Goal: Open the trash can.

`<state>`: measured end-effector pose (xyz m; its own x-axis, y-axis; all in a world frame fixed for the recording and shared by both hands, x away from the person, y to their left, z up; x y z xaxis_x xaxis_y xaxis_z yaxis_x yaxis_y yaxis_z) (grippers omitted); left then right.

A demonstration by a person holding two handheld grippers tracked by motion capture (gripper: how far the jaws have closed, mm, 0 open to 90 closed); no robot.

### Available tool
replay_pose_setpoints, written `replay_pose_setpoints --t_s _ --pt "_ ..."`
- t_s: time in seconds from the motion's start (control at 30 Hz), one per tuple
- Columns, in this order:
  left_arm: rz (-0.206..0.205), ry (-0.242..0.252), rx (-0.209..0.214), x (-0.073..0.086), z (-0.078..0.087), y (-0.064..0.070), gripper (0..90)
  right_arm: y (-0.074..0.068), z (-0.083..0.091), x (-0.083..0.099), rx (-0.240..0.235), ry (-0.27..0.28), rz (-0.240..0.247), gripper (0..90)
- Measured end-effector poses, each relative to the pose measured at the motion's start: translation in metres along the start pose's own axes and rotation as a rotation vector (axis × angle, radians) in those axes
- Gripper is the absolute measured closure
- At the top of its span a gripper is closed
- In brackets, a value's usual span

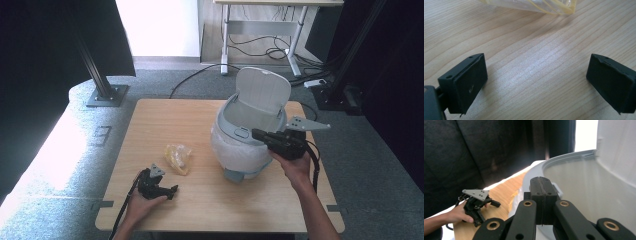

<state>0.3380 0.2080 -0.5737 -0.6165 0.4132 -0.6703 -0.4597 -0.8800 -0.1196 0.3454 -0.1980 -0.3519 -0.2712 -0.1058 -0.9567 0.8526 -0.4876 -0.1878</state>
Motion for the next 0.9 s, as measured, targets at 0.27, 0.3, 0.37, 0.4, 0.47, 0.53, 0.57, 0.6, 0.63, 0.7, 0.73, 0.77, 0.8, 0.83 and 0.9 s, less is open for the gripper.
replay_pose_setpoints --t_s 0.27,0.3,0.37,0.4,0.47,0.53,0.57,0.6,0.63,0.7,0.73,0.77,0.8,0.83,0.9 --pt "0.0 0.0 0.0 0.0 0.0 0.0 2.7 0.0 0.05 0.022 0.075 0.07 0.032 85.4" --pt "0.0 0.0 0.0 0.0 0.0 0.0 2.7 0.0 0.05 0.022 0.075 0.07 0.032 85.4" --pt "0.0 0.0 0.0 0.0 0.0 0.0 2.7 0.002 0.059 0.031 0.087 0.082 0.035 80.3" --pt "0.0 0.0 0.0 0.0 0.0 0.0 2.7 0.004 0.067 0.041 0.136 0.084 0.049 71.3" --pt "0.0 0.0 0.0 0.0 0.0 0.0 2.7 0.008 0.073 0.051 0.17 0.088 0.047 63.9" --pt "0.001 0.002 0.0 0.0 0.0 0.0 2.7 0.01 0.076 0.057 0.178 0.091 0.038 59.4" --pt "0.001 0.002 0.0 0.0 0.0 0.0 2.7 0.014 0.081 0.069 0.192 0.1 0.025 51.3" --pt "0.001 0.002 0.0 0.0 0.0 0.0 2.7 0.016 0.082 0.076 0.198 0.104 0.017 48.2" --pt "0.001 0.003 -0.001 0.0 0.0 0.0 2.7 0.018 0.084 0.083 0.206 0.103 0.008 45.5" --pt "0.001 0.002 -0.001 0.0 0.0 0.0 2.7 0.02 0.085 0.09 0.215 0.1 -0.001 43.5" --pt "0.0 0.002 0.0 0.0 0.0 0.0 2.7 0.022 0.085 0.098 0.221 0.097 -0.013 41.7" --pt "0.0 0.002 -0.001 0.0 0.0 0.0 2.7 0.024 0.085 0.106 0.229 0.085 -0.025 39.8" --pt "0.0 0.002 -0.001 0.0 0.0 0.0 2.8 0.027 0.085 0.121 0.249 0.061 -0.036 38.5" --pt "0.0 0.002 -0.001 0.0 0.0 0.0 2.8 0.027 0.085 0.121 0.249 0.061 -0.036 38.5" --pt "0.0 0.002 -0.001 0.0 0.0 0.0 2.8 0.03 0.084 0.143 0.264 0.034 -0.055 38.3"
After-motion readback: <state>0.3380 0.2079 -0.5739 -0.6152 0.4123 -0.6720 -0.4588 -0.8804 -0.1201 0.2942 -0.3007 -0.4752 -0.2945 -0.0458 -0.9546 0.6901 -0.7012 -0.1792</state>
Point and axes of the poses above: each handheld gripper's, and its own axes: z roughly backward along the jaws, x roughly out of its underside, y roughly to its right, the point moved 2 cm from there along -z, roughly forward along the jaws, and after that the axes turned 10 degrees about -x, right-handed, at the moved point
